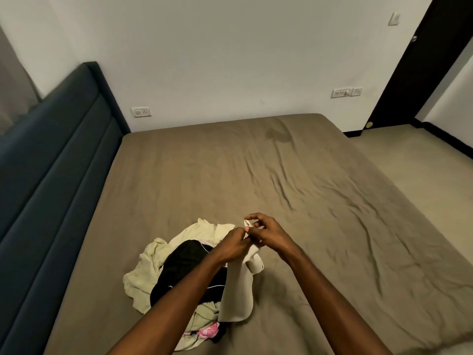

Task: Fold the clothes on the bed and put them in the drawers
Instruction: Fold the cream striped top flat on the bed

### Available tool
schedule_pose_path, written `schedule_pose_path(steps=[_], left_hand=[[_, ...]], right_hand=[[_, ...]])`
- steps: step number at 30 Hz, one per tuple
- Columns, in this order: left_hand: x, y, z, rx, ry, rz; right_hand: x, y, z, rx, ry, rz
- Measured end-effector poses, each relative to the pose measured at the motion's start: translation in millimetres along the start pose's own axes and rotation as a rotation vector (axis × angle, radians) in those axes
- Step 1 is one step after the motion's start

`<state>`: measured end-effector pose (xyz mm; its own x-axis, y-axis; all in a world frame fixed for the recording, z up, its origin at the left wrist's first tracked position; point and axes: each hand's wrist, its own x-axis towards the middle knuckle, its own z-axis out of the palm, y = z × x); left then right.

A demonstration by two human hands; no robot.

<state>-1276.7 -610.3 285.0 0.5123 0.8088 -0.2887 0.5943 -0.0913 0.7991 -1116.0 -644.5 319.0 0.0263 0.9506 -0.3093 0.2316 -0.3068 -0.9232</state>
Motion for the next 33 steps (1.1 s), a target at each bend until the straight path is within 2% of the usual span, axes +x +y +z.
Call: schedule_pose_path(steps=[3, 6, 10, 15, 17, 20, 24, 27, 33], left_hand=[[-3, 2, 1, 0.048, -0.069, 0.015], [-3, 2, 5, 0.054, -0.091, 0.012], [-5, 2, 13, 0.079, -0.102, -0.001], [-1, -4, 17, 0.016, -0.009, 0.006], [0, -10, 15, -0.005, 0.030, -0.008], [-3, -23, 6, -0.126, 0.093, -0.055], [-11, -46, -10, -0.301, -0.019, -0.151], [-10, -69, -11, -0.256, -0.035, -0.172], [6, -94, 10, -0.097, -0.009, -0.197]], right_hand=[[-4, 2, -5, -0.074, -0.030, 0.012], [-6, 3, -8, -0.184, 0.016, 0.020], [-1, 5, -10, -0.497, 0.072, -0.056], [1, -7, -14, -0.622, 0.135, -0.143], [1, -18, -17, -0.576, 0.179, -0.174], [-3, -37, -22, -0.345, 0.195, -0.170], [-8, -64, -38, -0.084, 0.263, -0.205], [-7, -76, -48, 0.140, 0.328, -0.201], [-2, -90, -63, 0.261, 0.362, -0.243]])
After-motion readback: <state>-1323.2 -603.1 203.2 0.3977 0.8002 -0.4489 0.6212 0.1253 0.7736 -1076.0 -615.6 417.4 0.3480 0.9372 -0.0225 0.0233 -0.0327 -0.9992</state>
